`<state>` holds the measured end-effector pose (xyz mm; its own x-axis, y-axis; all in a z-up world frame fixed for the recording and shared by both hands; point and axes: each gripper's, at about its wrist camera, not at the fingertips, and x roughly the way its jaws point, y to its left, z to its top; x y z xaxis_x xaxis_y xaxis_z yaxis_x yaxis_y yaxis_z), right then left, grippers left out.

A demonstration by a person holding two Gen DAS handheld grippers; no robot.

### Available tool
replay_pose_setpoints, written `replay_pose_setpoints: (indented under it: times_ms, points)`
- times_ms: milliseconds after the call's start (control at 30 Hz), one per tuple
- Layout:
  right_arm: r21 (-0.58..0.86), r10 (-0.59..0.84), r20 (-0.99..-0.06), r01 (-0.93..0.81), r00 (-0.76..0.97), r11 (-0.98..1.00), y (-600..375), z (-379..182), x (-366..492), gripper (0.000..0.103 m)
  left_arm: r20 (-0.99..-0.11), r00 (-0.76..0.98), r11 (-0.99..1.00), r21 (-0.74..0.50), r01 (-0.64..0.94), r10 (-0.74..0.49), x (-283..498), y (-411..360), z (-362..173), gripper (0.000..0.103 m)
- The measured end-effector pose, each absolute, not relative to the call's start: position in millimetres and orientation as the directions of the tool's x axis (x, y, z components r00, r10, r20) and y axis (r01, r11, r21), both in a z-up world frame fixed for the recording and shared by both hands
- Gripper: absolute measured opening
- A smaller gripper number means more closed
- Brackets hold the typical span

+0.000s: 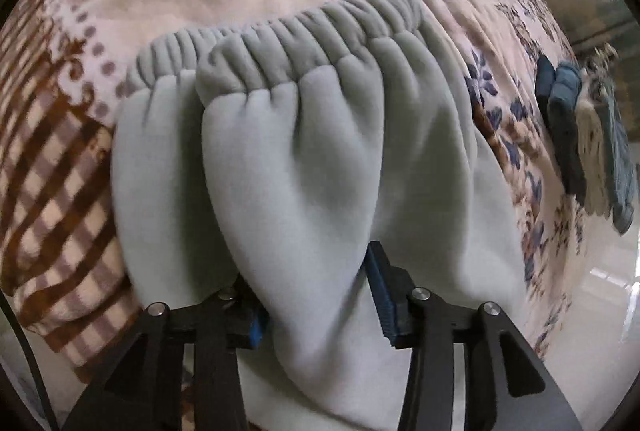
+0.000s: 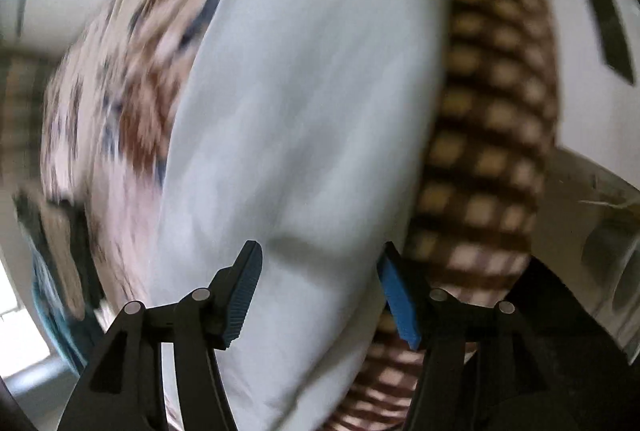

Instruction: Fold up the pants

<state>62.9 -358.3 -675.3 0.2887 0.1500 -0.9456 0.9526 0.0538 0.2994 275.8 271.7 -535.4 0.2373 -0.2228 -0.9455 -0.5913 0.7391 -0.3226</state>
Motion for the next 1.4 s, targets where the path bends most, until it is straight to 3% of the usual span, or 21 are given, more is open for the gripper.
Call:
replay_pose_setpoints:
  times_ms: [33, 67, 167, 400, 700, 800, 867, 967, 1067, 1100, 1133, 1167, 1200, 1233, 1300, 1400]
  points:
    - [0.301, 0.150, -0.946, 0.950, 0.287, 0.082, -352.3, -676.4, 69.4, 0.034, -0.946, 0.250, 0.739, -0.319, -0.593, -0.207, 276.0, 271.5, -530.8, 0.033]
    - [0.275, 0.126, -0.958, 0.950, 0.257, 0.149, -343.1, -673.2, 78.9, 0.022, -0.942, 0.271, 0.742, -0.323, -0.587, -0.196, 276.2, 270.2, -523.3, 0.015]
    - [0.207, 0.017, -0.978, 0.944, 0.210, 0.257, -332.3, -647.6, 89.8, 0.010, -0.933, 0.329, 0.771, -0.317, -0.552, -0.148, 272.3, 265.9, -485.1, 0.013]
    - [0.230, -0.001, -0.970, 0.924, 0.242, 0.305, -332.6, -597.6, 74.3, 0.009, -0.938, 0.317, 0.762, -0.305, -0.572, -0.138, 247.4, 286.8, -456.6, 0.013]
    - [0.138, 0.122, -0.986, 0.955, 0.110, 0.261, -336.5, -668.8, 65.7, 0.011, -0.972, 0.197, 0.746, -0.224, -0.627, -0.127, 227.6, 296.9, -522.3, 0.019]
    - [0.170, 0.156, -0.979, 0.953, 0.133, 0.252, -339.3, -670.6, 62.1, 0.030, -0.968, 0.204, 0.743, -0.245, -0.623, -0.148, 227.0, 293.8, -511.9, 0.026]
    - [0.220, 0.199, -0.964, 0.947, 0.174, 0.236, -335.9, -669.6, 57.6, 0.052, -0.958, 0.221, 0.720, -0.285, -0.633, -0.186, 218.6, 290.1, -501.1, 0.036]
    - [0.277, 0.245, -0.945, 0.931, 0.218, 0.239, -326.5, -666.2, 54.7, 0.052, -0.945, 0.214, 0.684, -0.327, -0.652, -0.248, 199.8, 279.2, -495.4, 0.059]
    - [0.296, 0.277, -0.934, 0.921, 0.224, 0.253, -310.0, -672.7, 62.0, 0.051, -0.928, 0.185, 0.652, -0.361, -0.667, -0.325, 195.9, 263.8, -513.1, 0.059]
    - [0.302, 0.287, -0.931, 0.920, 0.228, 0.249, -304.5, -676.5, 64.1, 0.046, -0.916, 0.175, 0.634, -0.378, -0.675, -0.360, 198.9, 256.0, -525.0, 0.059]
    - [0.306, 0.288, -0.929, 0.920, 0.232, 0.246, -300.2, -677.7, 66.6, 0.022, -0.913, 0.169, 0.630, -0.381, -0.676, -0.371, 202.4, 250.6, -531.0, 0.059]
    - [0.285, 0.278, -0.937, 0.922, 0.211, 0.262, -296.5, -677.5, 68.9, 0.013, -0.917, 0.159, 0.637, -0.371, -0.675, -0.366, 207.0, 243.4, -537.4, 0.051]
    - [0.275, 0.262, -0.943, 0.922, 0.204, 0.271, -293.9, -676.5, 71.9, 0.012, -0.921, 0.166, 0.646, -0.368, -0.668, -0.353, 210.1, 238.7, -537.4, 0.025]
    - [0.264, 0.238, -0.951, 0.922, 0.199, 0.282, -291.3, -672.5, 73.7, 0.010, -0.930, 0.173, 0.681, -0.355, -0.641, -0.323, 214.9, 232.8, -534.0, 0.014]
    - [0.252, 0.215, -0.958, 0.919, 0.191, 0.304, -287.0, -662.7, 73.1, 0.009, -0.939, 0.193, 0.721, -0.343, -0.602, -0.286, 217.2, 227.4, -521.1, 0.008]
    - [0.242, 0.186, -0.965, 0.908, 0.187, 0.341, -281.7, -641.9, 67.5, 0.008, -0.942, 0.199, 0.750, -0.335, -0.570, -0.270, 204.7, 226.6, -501.6, 0.007]
